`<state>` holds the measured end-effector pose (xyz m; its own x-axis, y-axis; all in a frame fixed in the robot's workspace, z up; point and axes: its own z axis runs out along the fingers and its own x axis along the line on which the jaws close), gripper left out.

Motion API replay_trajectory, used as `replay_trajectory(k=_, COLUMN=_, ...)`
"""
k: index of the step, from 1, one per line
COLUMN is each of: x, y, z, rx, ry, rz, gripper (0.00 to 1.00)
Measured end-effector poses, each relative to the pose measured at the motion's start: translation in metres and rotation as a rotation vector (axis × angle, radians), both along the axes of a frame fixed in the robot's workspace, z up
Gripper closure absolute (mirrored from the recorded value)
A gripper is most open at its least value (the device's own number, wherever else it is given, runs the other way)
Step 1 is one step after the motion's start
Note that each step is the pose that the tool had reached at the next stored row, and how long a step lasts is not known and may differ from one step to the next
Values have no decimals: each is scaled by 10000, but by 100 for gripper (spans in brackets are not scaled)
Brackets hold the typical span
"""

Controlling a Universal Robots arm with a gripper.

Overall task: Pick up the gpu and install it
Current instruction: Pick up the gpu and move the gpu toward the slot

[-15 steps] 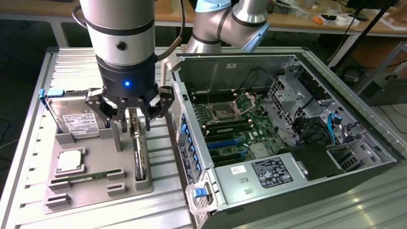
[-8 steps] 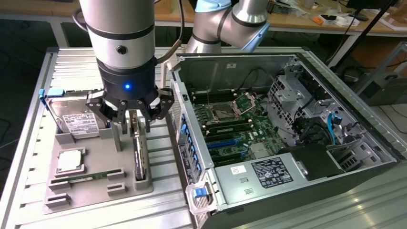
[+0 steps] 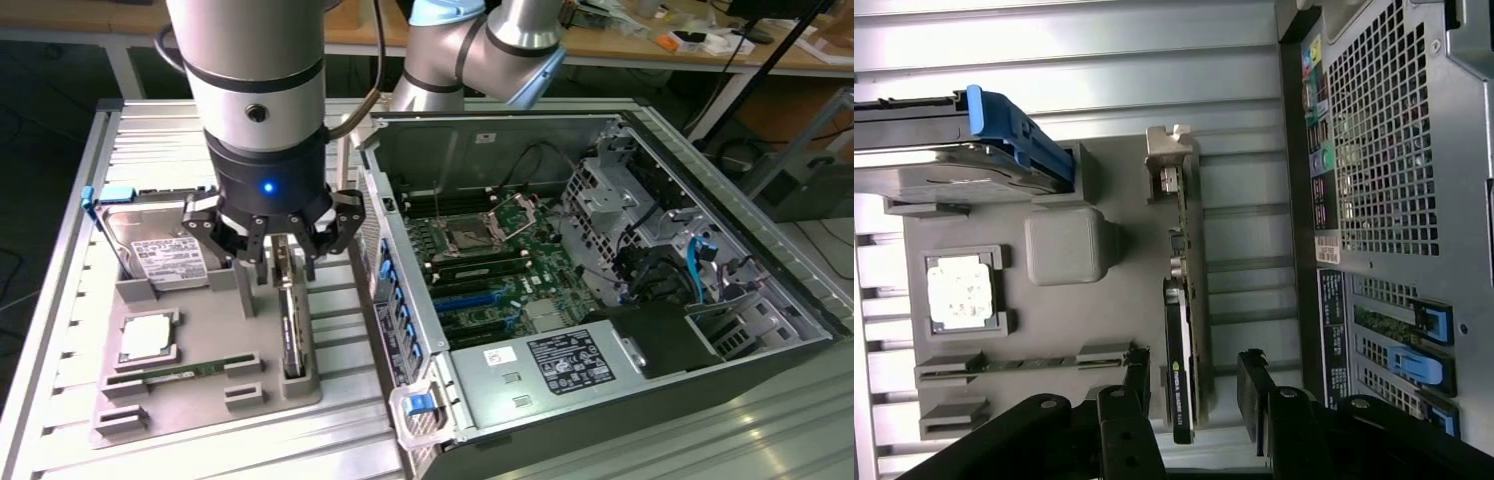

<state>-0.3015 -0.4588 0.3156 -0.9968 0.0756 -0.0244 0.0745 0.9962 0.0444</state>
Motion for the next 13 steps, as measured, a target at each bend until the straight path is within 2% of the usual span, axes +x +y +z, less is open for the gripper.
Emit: replay_trajectory(k=13, x=0, y=-17, z=-72, rx=0, ry=0, rz=0, gripper=52)
